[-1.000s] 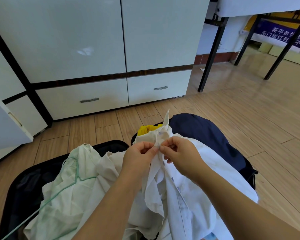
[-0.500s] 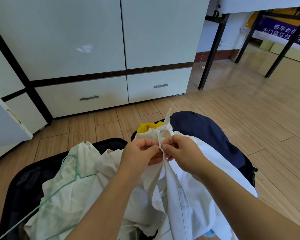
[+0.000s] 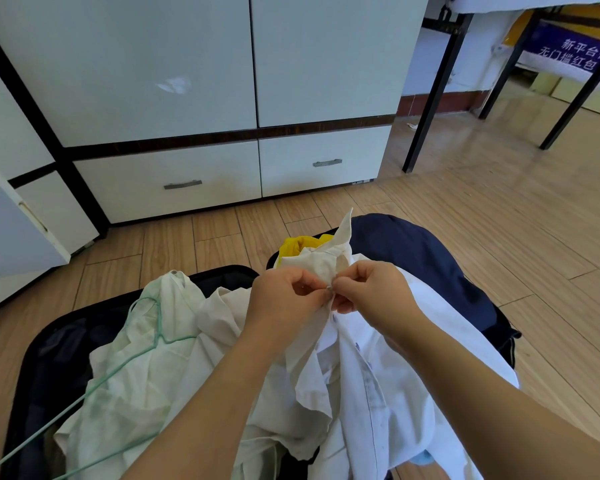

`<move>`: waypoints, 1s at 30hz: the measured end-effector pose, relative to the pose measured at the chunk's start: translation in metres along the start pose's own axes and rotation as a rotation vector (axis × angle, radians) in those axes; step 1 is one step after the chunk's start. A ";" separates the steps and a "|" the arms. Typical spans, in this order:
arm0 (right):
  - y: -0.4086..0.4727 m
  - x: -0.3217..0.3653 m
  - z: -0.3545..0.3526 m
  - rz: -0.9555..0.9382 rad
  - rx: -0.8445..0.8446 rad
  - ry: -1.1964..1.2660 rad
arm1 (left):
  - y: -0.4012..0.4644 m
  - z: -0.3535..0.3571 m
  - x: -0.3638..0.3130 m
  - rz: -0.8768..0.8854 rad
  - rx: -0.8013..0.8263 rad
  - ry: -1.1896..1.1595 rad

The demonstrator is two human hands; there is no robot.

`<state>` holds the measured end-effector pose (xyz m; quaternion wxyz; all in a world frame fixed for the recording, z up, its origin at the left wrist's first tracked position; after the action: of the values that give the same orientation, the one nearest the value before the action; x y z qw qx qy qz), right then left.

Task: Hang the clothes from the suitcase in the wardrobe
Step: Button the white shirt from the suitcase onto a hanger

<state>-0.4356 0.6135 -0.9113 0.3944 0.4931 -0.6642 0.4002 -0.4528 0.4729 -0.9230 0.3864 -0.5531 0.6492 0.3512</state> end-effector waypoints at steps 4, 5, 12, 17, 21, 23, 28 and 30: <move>0.000 -0.001 -0.001 -0.005 0.003 0.111 | 0.002 0.002 0.004 -0.238 0.100 -0.237; 0.000 -0.001 -0.001 -0.014 0.017 0.142 | 0.001 0.005 0.006 -0.371 0.146 -0.370; 0.001 -0.014 0.004 0.055 0.150 0.087 | 0.003 0.013 0.020 -0.706 0.176 -0.814; -0.006 -0.023 0.012 0.071 0.195 -0.058 | -0.001 0.015 0.015 -0.577 0.206 -0.819; -0.001 -0.016 0.008 0.004 0.024 -0.094 | -0.006 0.019 0.012 -0.440 0.210 -0.643; 0.000 -0.015 0.008 0.014 0.019 -0.063 | -0.006 0.019 0.017 -0.419 0.154 -0.562; -0.005 -0.011 0.005 0.134 0.199 0.382 | -0.002 0.011 0.027 -0.389 0.032 -0.459; -0.006 -0.008 0.005 0.113 0.204 0.365 | -0.001 0.009 0.024 -0.363 0.007 -0.430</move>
<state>-0.4286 0.6107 -0.9191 0.4333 0.4116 -0.5644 0.5695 -0.4531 0.4699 -0.9479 0.5737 -0.5716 0.4440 0.3833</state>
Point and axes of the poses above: each hand's wrist, its own y-axis towards the middle knuckle, its own z-axis out of the palm, x = y × z, the point moved 4 cm from there along y, towards the middle knuckle, and after that the axes turned 3 degrees about y, right-handed, at the moved point
